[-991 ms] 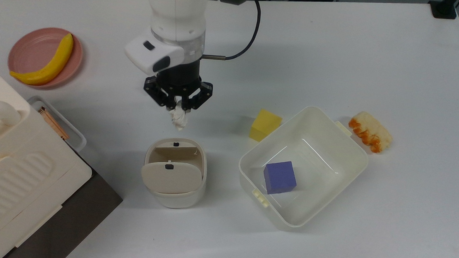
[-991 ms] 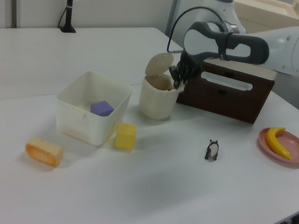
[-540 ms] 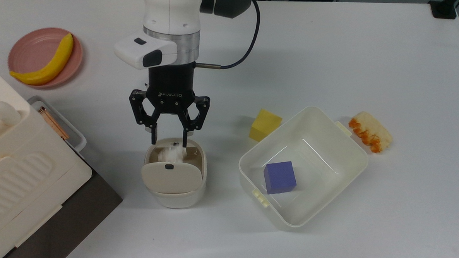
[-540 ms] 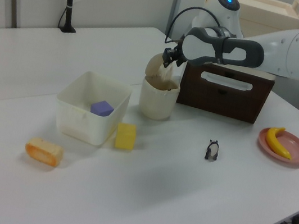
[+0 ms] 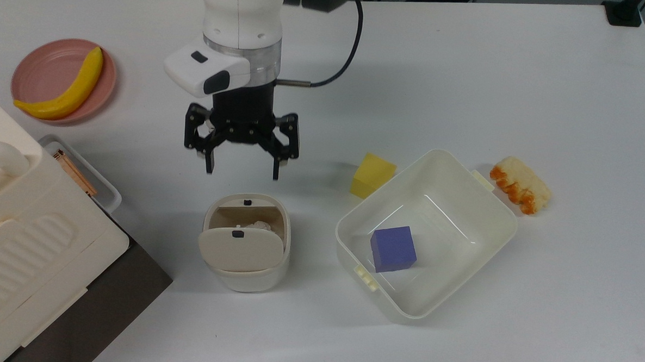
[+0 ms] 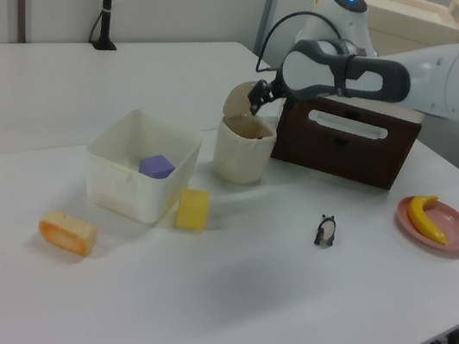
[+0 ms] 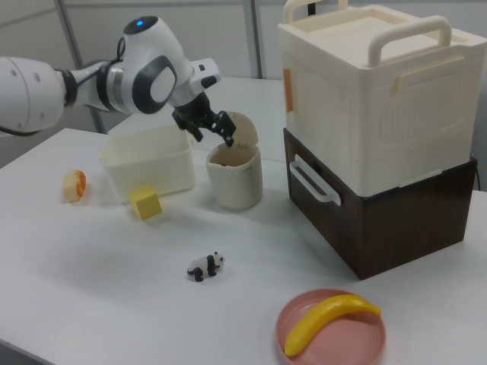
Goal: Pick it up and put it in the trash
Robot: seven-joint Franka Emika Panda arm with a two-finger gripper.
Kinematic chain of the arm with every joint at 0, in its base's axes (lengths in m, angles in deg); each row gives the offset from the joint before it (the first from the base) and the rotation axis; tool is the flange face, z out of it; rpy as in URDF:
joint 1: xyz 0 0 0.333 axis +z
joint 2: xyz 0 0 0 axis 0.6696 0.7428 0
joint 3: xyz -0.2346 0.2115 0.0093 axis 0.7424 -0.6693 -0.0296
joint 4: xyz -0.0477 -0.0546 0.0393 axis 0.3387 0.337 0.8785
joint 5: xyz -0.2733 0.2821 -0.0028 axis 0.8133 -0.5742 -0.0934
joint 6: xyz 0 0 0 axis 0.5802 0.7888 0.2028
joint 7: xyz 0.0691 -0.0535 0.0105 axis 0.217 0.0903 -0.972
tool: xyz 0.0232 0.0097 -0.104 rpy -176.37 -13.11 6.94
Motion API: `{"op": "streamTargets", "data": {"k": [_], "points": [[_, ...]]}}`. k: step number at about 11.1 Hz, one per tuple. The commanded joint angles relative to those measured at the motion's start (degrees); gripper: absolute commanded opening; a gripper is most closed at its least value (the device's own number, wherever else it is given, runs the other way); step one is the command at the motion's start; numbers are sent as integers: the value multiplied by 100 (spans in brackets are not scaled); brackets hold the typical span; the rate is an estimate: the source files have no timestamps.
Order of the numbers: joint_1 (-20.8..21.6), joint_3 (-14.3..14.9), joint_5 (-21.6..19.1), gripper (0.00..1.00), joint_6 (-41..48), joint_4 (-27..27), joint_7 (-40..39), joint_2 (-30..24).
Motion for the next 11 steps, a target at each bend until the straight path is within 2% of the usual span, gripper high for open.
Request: {"op": "streamTargets", "data": {"k": [1,4,9,11], "points": [[129,-7,-28,100,1655,387,44,-708],[139,-7,-28,100,2941,545,88,-1358],[147,19,-37,100,3050,1441,96,-2369],[103,19,-98,100,3207,1399,105,-2415]]}}
